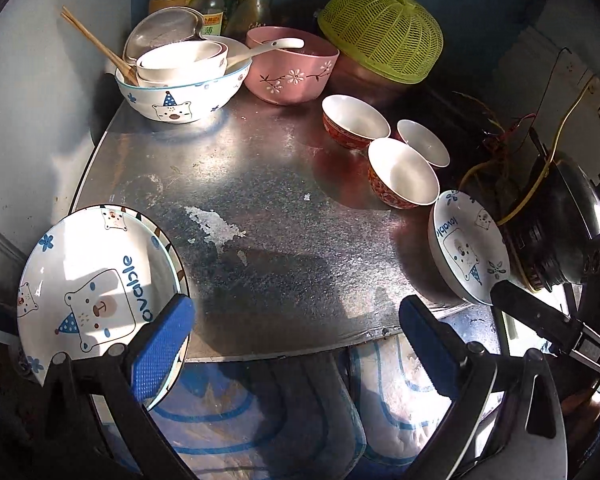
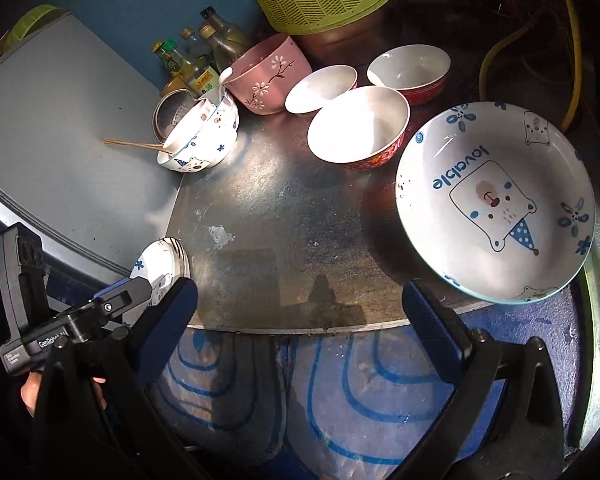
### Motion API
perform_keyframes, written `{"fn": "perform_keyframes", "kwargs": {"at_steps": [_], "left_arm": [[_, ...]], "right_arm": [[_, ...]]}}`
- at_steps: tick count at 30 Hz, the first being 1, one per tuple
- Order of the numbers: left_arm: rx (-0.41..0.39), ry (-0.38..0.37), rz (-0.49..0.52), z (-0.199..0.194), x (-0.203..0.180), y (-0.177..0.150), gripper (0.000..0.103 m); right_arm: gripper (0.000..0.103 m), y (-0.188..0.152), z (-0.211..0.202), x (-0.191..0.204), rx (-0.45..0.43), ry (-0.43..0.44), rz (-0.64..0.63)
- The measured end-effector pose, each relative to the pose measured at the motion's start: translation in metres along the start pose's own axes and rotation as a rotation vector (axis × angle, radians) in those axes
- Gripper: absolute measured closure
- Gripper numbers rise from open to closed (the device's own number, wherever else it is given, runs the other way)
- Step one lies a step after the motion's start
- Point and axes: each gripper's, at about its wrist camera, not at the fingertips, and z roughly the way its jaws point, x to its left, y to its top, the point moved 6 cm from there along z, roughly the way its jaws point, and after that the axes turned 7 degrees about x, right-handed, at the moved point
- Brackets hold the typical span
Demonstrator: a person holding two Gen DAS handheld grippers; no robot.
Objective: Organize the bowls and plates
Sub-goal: 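Move the right gripper to the second 'lovable' bear plate by the stove, then close the right gripper on the rim of the second bear plate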
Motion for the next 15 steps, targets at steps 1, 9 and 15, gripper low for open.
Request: {"fn": "perform_keyframes", "kwargs": {"at_steps": [1, 9, 15], "left_arm": [[0.003, -0.001, 0.004, 0.003, -0.009, 0.000, 0.000], [0.045, -0.007, 0.057, 0.026, -0.069, -0.003, 0.000], [0.067, -0.036, 0.089, 0.045, -0.101, 0.001, 0.001]], "right_arm": [[0.000, 0.001, -0.005, -0.009, -0.002, -0.001, 0.007], [0.000, 0.003, -0.037, -0.077, -0.052, -0.025, 0.093], [0.000, 0.000, -0.057, -0.129, -0.126, -0.064, 0.204]]}}
